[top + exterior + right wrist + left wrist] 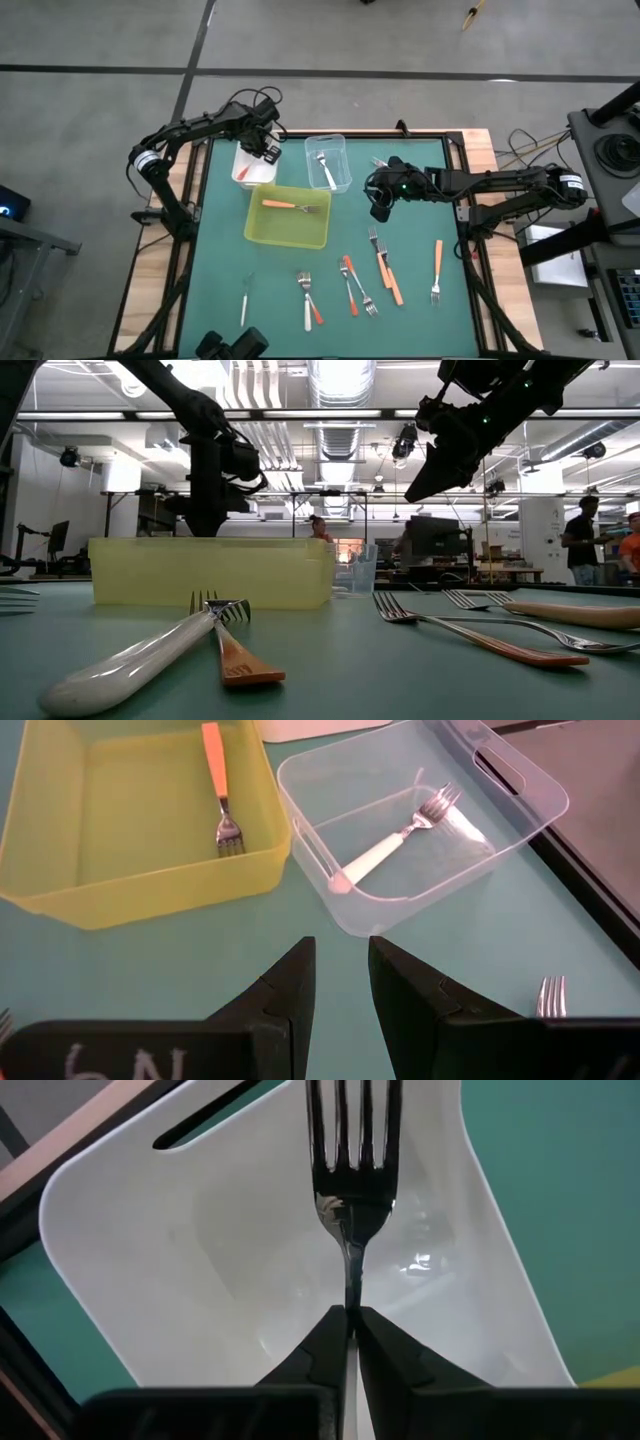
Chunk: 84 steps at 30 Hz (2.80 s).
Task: Sort silverware by color (type)
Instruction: Put the orange fork into the white bin, then put the white fork into the transparent bin
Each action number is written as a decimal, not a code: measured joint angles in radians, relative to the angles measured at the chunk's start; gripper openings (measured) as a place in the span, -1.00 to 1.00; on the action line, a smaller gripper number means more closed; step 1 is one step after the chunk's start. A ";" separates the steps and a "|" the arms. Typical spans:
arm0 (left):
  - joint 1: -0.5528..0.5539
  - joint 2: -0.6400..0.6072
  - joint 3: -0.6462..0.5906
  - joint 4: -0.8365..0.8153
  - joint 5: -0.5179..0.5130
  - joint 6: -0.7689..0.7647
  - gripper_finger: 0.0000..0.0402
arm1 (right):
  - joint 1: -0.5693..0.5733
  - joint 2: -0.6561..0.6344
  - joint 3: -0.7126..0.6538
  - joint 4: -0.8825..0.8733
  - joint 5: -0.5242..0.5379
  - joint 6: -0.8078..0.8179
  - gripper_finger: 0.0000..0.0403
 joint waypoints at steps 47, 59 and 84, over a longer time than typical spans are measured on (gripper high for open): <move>-0.387 -0.635 -0.257 0.456 -0.027 0.195 -0.98 | 0.044 0.027 -0.004 0.007 0.001 0.419 -0.57; -0.434 -0.839 -0.527 0.831 -0.027 0.250 -0.98 | 0.149 0.036 -0.004 0.006 -0.082 0.680 -0.57; -0.433 -0.859 -0.669 1.053 -0.027 0.364 -0.98 | 0.348 0.036 -0.002 -0.002 -0.186 1.150 -0.58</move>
